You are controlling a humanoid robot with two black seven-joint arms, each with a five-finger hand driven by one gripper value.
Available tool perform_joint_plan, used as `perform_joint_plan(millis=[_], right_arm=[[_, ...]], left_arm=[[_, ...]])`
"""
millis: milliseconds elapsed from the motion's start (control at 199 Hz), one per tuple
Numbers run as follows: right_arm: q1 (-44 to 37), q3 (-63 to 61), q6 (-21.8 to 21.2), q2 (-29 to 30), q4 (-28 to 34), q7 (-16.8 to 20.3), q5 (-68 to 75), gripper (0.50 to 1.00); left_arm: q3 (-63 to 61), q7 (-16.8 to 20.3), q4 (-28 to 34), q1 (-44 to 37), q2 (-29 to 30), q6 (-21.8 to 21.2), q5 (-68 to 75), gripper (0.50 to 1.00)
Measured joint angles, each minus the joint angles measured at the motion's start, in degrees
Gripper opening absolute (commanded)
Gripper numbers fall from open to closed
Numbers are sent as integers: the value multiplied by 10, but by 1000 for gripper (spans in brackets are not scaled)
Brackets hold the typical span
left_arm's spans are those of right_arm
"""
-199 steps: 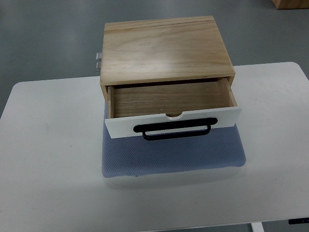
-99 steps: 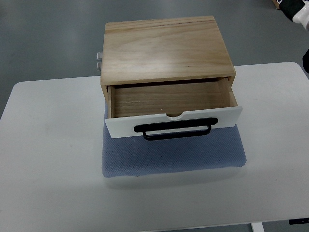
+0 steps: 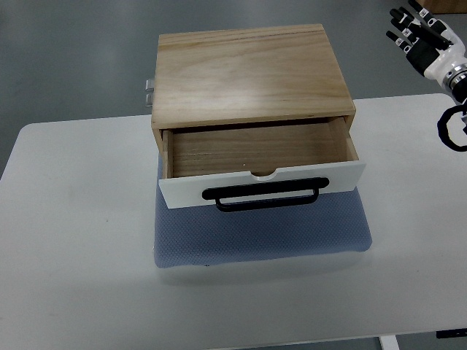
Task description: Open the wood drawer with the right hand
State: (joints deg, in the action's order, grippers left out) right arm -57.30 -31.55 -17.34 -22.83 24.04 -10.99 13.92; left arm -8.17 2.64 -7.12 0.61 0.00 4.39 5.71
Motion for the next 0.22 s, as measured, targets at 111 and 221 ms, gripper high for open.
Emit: perform_joint_plan(millis=[111, 221], right_arm=[[9, 0, 2, 10, -9, 0, 0, 946], [17, 0, 3, 18, -18, -9, 1, 946]], left_arm=[[0, 0, 0, 0, 0, 0, 0, 1000], [0, 0, 0, 0, 0, 0, 0, 1000]])
